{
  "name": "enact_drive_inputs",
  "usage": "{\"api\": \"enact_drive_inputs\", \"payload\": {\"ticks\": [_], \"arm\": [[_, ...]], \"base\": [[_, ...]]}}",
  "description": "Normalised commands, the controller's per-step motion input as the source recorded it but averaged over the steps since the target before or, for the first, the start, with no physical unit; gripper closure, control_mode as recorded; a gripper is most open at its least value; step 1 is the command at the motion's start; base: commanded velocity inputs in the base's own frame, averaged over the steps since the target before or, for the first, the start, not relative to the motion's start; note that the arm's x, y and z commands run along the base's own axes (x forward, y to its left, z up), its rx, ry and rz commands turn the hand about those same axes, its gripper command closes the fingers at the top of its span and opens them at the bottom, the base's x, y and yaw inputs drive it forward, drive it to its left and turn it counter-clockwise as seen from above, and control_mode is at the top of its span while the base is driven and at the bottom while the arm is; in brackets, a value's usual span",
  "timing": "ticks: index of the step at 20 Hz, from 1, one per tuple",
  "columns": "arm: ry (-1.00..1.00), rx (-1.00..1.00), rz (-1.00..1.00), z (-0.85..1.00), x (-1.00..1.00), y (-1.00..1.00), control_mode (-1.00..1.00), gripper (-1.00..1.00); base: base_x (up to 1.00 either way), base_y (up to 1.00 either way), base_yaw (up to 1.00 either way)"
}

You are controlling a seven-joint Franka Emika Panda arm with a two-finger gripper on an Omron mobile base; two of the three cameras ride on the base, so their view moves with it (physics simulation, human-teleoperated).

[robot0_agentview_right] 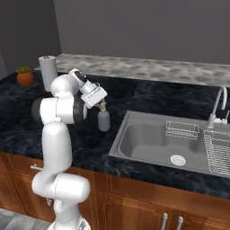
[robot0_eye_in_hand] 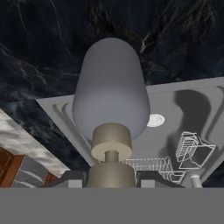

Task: Restock the sink supplies by placing the sponge and soap dispenser on the counter and next to the sink. Make sure the soap dispenser is upright.

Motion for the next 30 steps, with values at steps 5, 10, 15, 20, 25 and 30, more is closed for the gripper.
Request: {"api": "enact_drive_inputs", "payload": {"ticks": [5, 10, 15, 20, 25, 30], "arm": [[0.07, 0.00, 0.01, -0.32, 0.39, -0.22, -1.00, 1.00], [0.00, 0.00, 0.02, -0.25, 0.13, -0.37, -1.00, 1.00], [-0.13, 0.00, 0.00, -0.34, 0.00, -0.04, -1.00, 1.00], [-0.21, 0.00, 0.00, -0.39, -0.05, 0.00, -1.00, 1.00], [-0.18, 0.00, 0.00, -0.42, -0.14, 0.02, -1.00, 1.00], [-0.11, 0.00, -0.01, -0.47, -0.33, 0.16, -1.00, -1.00]], "base": [[0.00, 0.00, 0.00], [0.00, 0.00, 0.00], [0.00, 0.00, 0.00], [0.00, 0.00, 0.00], [0.00, 0.00, 0.00], [0.00, 0.00, 0.00]]}}
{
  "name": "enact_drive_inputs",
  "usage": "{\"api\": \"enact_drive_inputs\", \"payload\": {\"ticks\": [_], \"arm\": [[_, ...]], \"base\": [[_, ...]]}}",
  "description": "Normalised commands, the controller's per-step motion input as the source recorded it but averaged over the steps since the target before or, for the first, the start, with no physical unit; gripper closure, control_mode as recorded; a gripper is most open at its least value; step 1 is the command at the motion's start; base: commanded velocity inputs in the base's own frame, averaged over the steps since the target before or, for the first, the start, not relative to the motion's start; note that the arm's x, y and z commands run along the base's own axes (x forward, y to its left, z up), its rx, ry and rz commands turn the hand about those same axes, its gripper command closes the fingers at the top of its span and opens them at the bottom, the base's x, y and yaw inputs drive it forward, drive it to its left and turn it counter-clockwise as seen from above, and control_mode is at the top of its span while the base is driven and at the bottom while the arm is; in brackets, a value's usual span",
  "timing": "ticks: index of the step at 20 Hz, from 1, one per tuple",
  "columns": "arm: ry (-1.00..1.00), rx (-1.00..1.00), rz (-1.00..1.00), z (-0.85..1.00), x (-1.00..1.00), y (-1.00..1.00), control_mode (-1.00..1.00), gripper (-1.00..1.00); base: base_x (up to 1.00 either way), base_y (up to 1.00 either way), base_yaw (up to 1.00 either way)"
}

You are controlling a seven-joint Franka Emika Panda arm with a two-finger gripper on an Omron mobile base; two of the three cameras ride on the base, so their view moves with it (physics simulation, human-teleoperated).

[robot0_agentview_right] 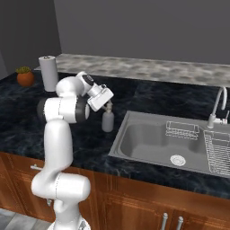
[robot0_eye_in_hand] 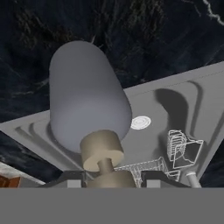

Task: Restock the sink supplies by placing the sponge and soap dispenser on the counter and next to the sink. Make sure the soap dispenser is upright.

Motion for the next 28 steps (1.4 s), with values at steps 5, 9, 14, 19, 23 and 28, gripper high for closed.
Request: {"api": "enact_drive_inputs", "payload": {"ticks": [5, 9, 14, 19, 23, 28], "arm": [[-0.08, 0.00, -0.02, -0.16, -0.36, 0.05, -1.00, -1.00], [-0.02, 0.00, 0.00, 0.00, -0.08, 0.04, -1.00, -1.00], [-0.06, 0.00, 0.00, 0.00, 0.00, 0.03, -1.00, -1.00], [-0.03, 0.00, 0.00, 0.00, -0.01, 0.15, -1.00, -1.00], [-0.03, 0.00, -0.01, 0.04, 0.00, 0.30, -1.00, -1.00], [-0.06, 0.00, -0.04, 0.28, 0.00, 0.30, -1.00, -1.00]], "base": [[0.00, 0.00, 0.00], [0.00, 0.00, 0.00], [0.00, 0.00, 0.00], [0.00, 0.00, 0.00], [0.00, 0.00, 0.00], [0.00, 0.00, 0.00]]}}
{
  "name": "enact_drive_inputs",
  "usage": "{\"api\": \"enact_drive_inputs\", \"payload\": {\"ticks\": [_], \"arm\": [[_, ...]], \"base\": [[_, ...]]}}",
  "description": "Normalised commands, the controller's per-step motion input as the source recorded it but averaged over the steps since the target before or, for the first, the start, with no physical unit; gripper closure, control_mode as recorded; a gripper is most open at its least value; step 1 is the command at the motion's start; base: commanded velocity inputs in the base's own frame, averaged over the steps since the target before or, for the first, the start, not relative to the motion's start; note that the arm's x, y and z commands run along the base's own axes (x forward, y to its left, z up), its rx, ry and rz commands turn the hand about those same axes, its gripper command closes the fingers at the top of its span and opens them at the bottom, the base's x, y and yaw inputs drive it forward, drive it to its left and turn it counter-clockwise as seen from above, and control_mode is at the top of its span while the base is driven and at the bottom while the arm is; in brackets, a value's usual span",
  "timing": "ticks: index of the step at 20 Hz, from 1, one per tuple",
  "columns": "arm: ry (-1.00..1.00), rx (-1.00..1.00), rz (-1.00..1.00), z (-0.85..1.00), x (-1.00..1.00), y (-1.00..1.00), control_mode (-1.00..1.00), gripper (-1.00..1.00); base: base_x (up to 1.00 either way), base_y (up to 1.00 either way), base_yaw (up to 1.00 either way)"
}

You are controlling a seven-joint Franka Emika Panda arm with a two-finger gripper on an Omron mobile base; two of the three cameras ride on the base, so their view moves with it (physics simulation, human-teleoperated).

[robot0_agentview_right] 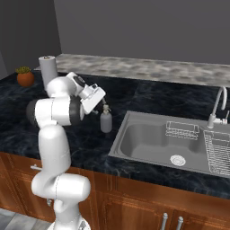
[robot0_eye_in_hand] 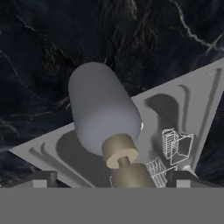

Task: Restock the sink supplies by placing the sponge and soap dispenser on the counter and next to the sink. Make sure the soap dispenser is upright.

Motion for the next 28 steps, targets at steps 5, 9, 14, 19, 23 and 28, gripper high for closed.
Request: {"api": "enact_drive_inputs", "payload": {"ticks": [5, 9, 14, 19, 23, 28], "arm": [[-0.17, 0.00, -0.06, 0.63, -0.20, 0.09, -1.00, -1.00], [-0.27, 0.00, -0.08, 0.52, -0.47, 0.23, -1.00, -1.00], [-0.50, 0.01, -0.09, 0.19, -0.77, 0.24, -1.00, -1.00], [-0.47, 0.19, -0.03, 0.00, -1.00, 0.01, -1.00, -1.00], [-0.33, 0.37, -0.04, 0.12, -1.00, -0.01, -1.00, -1.00], [-0.21, 0.49, -0.06, 0.09, -1.00, -0.17, -1.00, -1.00]], "base": [[0.00, 0.00, 0.00], [0.00, 0.00, 0.00], [0.00, 0.00, 0.00], [0.00, 0.00, 0.00], [0.00, 0.00, 0.00], [0.00, 0.00, 0.00]]}}
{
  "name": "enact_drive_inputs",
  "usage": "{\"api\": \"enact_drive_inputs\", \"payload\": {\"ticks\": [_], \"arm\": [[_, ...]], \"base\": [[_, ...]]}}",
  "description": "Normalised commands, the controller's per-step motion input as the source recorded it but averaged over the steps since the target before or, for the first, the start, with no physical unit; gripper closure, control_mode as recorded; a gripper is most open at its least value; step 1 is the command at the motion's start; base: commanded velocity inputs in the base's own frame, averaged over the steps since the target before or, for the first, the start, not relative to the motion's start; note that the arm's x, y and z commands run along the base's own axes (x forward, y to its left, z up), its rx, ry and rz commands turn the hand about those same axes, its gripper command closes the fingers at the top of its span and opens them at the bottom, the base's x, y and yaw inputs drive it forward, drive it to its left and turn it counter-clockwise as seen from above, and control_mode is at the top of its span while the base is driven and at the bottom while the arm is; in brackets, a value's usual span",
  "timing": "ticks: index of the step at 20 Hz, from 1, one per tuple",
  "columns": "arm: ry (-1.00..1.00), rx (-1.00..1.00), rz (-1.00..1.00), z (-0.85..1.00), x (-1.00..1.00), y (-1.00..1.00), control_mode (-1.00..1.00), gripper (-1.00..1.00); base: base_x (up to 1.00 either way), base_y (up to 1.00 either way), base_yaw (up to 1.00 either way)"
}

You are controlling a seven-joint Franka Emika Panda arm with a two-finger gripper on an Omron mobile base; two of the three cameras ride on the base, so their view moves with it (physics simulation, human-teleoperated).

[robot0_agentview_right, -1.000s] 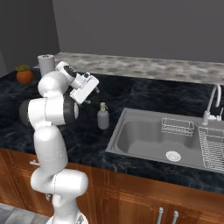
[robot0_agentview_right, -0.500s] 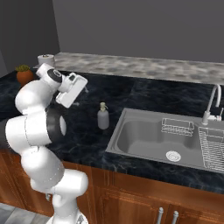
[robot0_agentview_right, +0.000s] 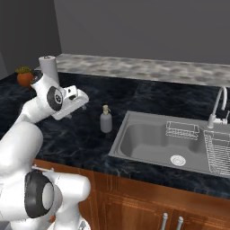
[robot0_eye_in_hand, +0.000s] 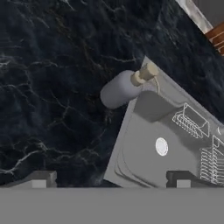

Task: Restock the sink supplies by placing the sponge and soap dispenser on the counter and next to the sink. Make sure the soap dispenser is upright.

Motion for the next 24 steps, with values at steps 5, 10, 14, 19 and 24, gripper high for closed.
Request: {"api": "enact_drive_inputs", "payload": {"ticks": [5, 10, 14, 19, 24], "arm": [[-0.20, 0.50, -0.16, 0.25, -1.00, -0.32, -1.00, -1.00], [-0.09, 0.43, -0.19, 0.00, -0.88, -0.33, -1.00, -1.00], [0.00, 0.23, -0.19, -0.09, -0.71, -0.14, -1.00, -1.00], [0.05, 0.03, -0.05, -0.23, -0.31, 0.09, -1.00, -1.00], [0.11, -0.02, 0.00, -0.24, 0.00, 0.15, -1.00, -1.00]], "base": [[0.00, 0.00, 0.00], [0.00, 0.00, 0.00], [0.00, 0.00, 0.00], [0.00, 0.00, 0.00], [0.00, 0.00, 0.00]]}}
